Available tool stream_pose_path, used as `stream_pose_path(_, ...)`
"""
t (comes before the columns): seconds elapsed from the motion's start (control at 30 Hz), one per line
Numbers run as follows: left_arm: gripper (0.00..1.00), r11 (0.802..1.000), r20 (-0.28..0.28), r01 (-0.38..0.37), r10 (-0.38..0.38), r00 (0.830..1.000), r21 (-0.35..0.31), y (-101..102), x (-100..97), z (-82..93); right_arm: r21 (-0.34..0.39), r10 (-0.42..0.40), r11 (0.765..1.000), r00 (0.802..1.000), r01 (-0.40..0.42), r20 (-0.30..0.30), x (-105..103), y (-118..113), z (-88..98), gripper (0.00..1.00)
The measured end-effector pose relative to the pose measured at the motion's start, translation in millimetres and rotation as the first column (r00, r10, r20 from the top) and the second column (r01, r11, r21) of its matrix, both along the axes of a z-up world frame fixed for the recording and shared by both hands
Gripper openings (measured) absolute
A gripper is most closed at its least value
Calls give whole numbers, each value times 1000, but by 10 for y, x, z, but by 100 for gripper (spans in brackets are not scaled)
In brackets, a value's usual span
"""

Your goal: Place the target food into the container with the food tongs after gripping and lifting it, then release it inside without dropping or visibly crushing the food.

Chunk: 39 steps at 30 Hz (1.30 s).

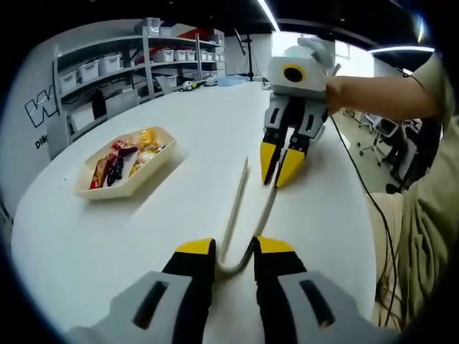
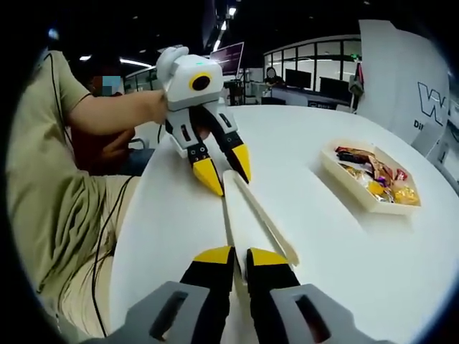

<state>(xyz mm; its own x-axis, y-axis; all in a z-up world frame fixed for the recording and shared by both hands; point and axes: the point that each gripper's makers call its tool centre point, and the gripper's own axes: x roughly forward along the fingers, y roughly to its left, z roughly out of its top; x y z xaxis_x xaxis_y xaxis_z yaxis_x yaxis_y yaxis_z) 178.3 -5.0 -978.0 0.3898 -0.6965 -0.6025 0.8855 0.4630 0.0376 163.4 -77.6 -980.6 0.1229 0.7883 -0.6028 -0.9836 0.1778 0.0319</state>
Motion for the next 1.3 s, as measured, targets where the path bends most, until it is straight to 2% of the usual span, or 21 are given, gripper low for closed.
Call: stream_pose_path(1.3, 20, 999, 10, -21, 22, 1000, -34, -2, -34, 6, 25, -21, 999, 1000, 21, 20, -35, -7, 4, 1)
